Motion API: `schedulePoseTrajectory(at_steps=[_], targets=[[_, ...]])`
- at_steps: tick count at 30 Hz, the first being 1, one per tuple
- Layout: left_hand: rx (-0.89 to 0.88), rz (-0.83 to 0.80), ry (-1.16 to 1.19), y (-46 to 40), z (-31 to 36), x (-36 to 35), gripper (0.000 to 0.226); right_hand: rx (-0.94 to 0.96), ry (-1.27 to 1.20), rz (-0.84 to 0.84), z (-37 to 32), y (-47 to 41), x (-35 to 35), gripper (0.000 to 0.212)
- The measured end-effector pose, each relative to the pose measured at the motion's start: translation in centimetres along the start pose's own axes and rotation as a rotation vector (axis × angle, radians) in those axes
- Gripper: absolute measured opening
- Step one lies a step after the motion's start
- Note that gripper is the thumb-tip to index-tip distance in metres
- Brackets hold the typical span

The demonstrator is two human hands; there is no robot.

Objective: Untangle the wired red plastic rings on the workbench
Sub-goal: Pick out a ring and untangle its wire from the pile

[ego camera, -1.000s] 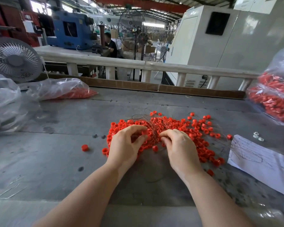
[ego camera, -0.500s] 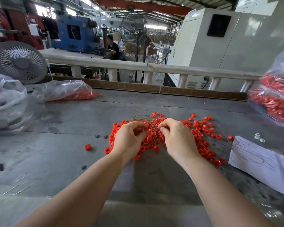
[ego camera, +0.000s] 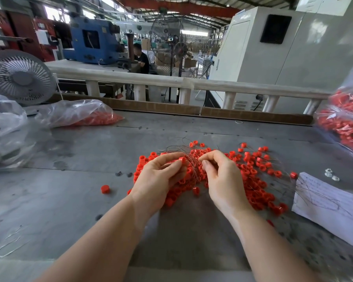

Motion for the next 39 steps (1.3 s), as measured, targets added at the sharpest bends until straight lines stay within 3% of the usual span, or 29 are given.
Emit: schedulePoseTrajectory(at_steps=[14,20,26,39], targets=[[0.123,-0.066,0.212,0.5,-1.0,-1.1,0.016,-0.004,-0.096,0.006,-0.1,0.3,-0.3,0.027],[0.159,-0.033,0.269,0.7,-1.3,-1.0,0.037,-0.007,-0.126,0.026,-0.1,0.3,0.0,0.025],[0.191,-0.043,0.314,0.8,-1.3,-1.2,0.02,0.007,-0.127,0.037,-0.2,0.4,0.2,0.023],[0.206,-0.032,0.307,1.3,-1.4,-1.2,0.021,0.035,-0.121,0.055,-0.4,0.6,0.4,0.022]])
Point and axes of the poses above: each hand's wrist, its own y-axis away from the middle knuckle, its own x-axis out of the back of the hand, z = x × y, the point moved 10 cm from there along -y, towards the middle knuckle, and after that the axes turned 13 degrees about y, right-handed, at the moved point
